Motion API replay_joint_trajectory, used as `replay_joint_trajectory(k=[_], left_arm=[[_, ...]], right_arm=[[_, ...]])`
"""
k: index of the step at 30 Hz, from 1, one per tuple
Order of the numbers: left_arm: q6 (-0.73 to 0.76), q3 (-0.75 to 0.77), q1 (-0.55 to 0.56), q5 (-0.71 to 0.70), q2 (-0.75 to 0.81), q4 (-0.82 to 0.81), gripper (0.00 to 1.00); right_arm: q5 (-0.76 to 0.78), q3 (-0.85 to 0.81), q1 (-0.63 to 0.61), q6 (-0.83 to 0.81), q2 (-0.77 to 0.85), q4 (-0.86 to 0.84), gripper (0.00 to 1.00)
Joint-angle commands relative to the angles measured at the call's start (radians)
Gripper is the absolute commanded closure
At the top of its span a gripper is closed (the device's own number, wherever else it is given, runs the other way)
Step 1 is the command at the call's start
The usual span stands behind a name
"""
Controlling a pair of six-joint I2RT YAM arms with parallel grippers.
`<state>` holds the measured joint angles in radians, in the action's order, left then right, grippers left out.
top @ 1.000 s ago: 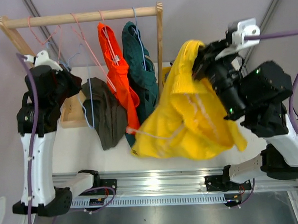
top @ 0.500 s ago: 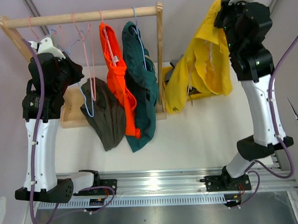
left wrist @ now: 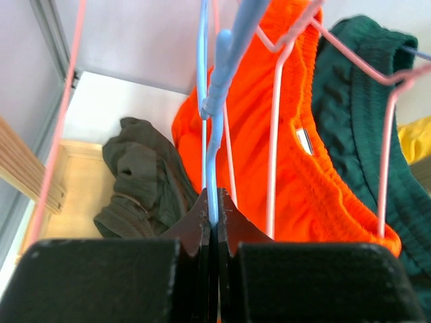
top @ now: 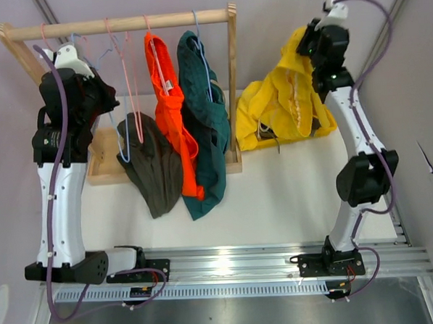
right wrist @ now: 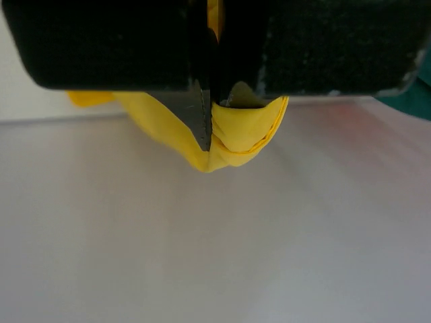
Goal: Remove the shorts from the hanger
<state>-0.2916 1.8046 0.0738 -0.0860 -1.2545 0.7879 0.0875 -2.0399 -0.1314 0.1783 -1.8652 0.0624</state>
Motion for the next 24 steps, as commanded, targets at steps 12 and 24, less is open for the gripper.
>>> replay_joint_trajectory(k=[12,24], left_arm=[[0.016,0.384,-0.031,0.020,-0.190,0.065,1.00],[0.062,0.549,-0.065,0.014,-0.400,0.103,1.00]], right_arm=[[-0.223,0.299,-0.016,0.233,-0.310,-0.226,0.01],[-0.246,0.920,0.021,0.340,0.126,-0.447,0.01]])
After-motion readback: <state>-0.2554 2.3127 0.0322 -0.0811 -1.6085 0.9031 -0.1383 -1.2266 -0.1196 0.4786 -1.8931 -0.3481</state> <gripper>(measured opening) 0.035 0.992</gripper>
